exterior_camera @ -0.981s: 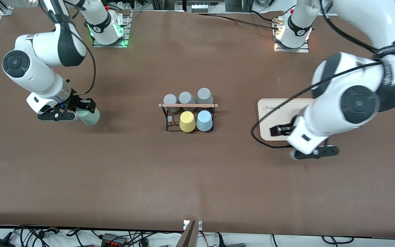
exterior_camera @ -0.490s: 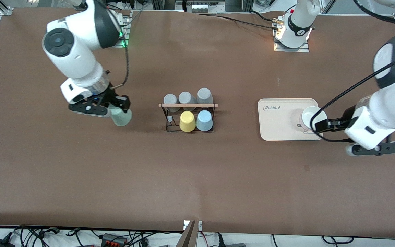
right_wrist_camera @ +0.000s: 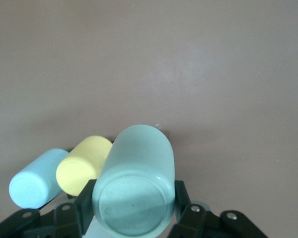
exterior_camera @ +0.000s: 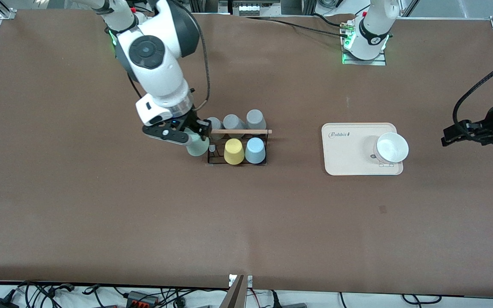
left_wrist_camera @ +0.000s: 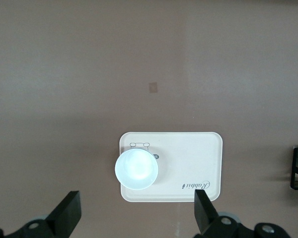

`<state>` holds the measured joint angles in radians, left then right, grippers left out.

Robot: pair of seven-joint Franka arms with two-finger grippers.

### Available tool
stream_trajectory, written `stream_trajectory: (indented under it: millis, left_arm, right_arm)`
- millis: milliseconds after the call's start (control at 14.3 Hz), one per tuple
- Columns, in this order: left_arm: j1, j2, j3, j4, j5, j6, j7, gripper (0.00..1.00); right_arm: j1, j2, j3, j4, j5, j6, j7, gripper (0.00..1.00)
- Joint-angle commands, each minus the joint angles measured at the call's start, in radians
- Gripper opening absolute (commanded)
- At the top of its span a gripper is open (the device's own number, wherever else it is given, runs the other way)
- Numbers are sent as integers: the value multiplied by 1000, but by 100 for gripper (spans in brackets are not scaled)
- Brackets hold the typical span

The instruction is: Hang scattered cups on rack with three cups

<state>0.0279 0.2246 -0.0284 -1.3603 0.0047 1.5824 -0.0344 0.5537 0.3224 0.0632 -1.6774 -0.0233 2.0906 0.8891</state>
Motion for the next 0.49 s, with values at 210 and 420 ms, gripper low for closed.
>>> stream_trajectory:
  millis: [210,420]
  left_arm:
    - [-3,-180,-19,-299,4,146,-42,100]
    - [-5,-191,-21,-306,6,131,-45,100]
  right_arm:
    - [34,58,-10,38,-6,26,21,18]
    - [37,64,-10,38,-7,28,19,18]
